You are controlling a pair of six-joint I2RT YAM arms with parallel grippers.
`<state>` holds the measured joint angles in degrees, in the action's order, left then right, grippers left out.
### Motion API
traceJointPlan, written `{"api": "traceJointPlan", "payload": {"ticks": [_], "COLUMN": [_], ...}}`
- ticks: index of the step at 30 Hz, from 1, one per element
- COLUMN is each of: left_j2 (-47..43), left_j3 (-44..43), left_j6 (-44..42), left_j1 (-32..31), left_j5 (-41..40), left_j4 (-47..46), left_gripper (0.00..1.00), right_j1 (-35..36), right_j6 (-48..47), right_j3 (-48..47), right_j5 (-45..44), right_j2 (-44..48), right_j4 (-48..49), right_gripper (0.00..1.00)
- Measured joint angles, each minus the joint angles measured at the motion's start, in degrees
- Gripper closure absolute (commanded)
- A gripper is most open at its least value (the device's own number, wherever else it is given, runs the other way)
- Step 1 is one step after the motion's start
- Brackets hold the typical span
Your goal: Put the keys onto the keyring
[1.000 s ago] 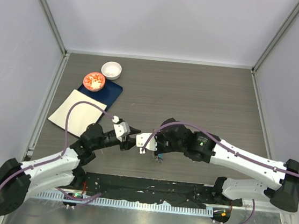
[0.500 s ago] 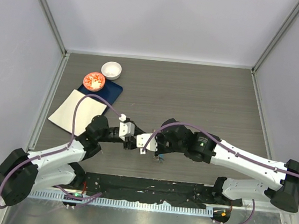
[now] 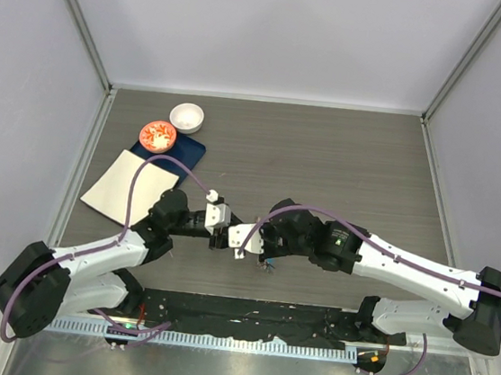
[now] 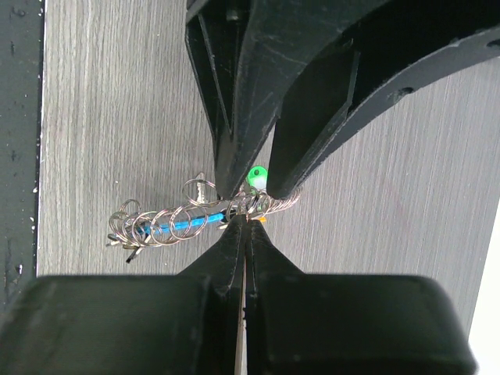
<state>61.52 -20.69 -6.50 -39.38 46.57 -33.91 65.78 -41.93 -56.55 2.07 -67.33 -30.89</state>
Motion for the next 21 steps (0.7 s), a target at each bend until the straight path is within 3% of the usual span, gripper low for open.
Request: {"api": "traceJointPlan", "payload": {"ticks": [15,21], "left_j2": [3.2,3.2], "left_j3": [-1.7,-1.8], "left_j6": [-0.1,-0.2], "left_j1": [0.0,0.0], "left_j5": [0.6,0.6], "left_j4": [0.4,1.1], "left_gripper": [0.77,0.97], "right_j1": [0.1,0.2], "right_j6": [0.0,0.0], "right_j3": [0.0,0.0], "right_j5": [0.0,0.0], "right_j2": [0.0,0.0], "right_j4": [0.0,0.0], "right_gripper": [0.99,0.99]}}
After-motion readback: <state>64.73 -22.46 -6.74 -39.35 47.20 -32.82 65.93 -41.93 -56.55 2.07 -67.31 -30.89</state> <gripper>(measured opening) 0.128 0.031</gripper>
